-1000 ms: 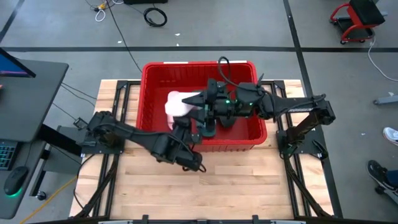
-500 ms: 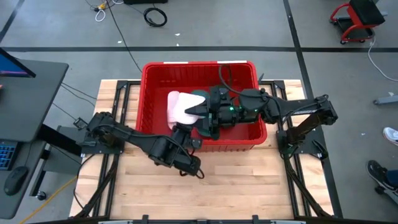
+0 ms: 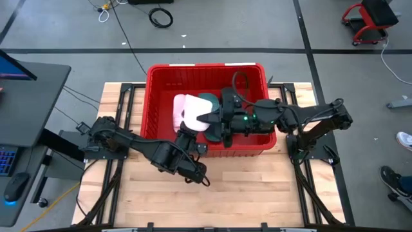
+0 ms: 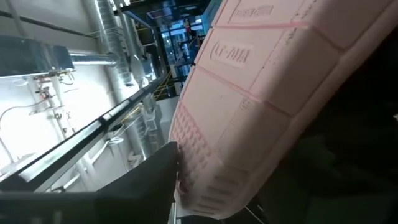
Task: Pick and place slides into bin
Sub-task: Put the pink slide into the red bin
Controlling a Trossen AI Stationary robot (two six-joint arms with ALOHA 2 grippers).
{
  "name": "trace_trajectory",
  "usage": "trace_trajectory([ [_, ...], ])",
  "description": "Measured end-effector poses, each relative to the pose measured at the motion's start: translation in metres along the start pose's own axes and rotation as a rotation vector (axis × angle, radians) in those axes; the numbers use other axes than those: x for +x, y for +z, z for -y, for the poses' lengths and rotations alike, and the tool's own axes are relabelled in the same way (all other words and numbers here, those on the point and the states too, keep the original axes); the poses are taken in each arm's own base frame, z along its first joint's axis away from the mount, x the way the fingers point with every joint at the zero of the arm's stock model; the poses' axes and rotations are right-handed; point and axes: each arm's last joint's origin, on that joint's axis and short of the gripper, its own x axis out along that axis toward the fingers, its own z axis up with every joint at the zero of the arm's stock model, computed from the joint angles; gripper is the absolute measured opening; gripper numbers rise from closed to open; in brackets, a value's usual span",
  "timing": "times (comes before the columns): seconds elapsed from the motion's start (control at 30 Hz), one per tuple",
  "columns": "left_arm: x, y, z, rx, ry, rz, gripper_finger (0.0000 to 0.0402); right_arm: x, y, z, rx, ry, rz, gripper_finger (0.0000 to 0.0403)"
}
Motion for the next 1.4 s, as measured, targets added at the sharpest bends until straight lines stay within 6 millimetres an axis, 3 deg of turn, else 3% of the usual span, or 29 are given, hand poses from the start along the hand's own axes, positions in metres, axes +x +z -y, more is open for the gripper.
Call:
trace_trajectory([
  [0.57,-0.0063,-0.0053,-0.0064,0.003,-0.005,0.022,0.0028,-0.0027,-0.0011,0.0058,-0.040,-0.060,0.023,0.0194],
  [0.97,-0.0045,-0.0053,-0.0065,0.009,-0.005,0.016,0.0020,-0.0026,-0.0005,0.0051,-0.070,-0.056,0.028,0.0138],
  [1.27,-0.0030,-0.0054,-0.0063,0.005,-0.007,0.013,0.0077,-0.0023,0.0008,0.0042,-0.086,-0.051,0.029,0.0078],
  [1.4,-0.0030,-0.0054,-0.0063,0.001,-0.006,0.013,0.0119,-0.0019,0.0022,0.0040,-0.090,-0.054,0.026,0.0075],
])
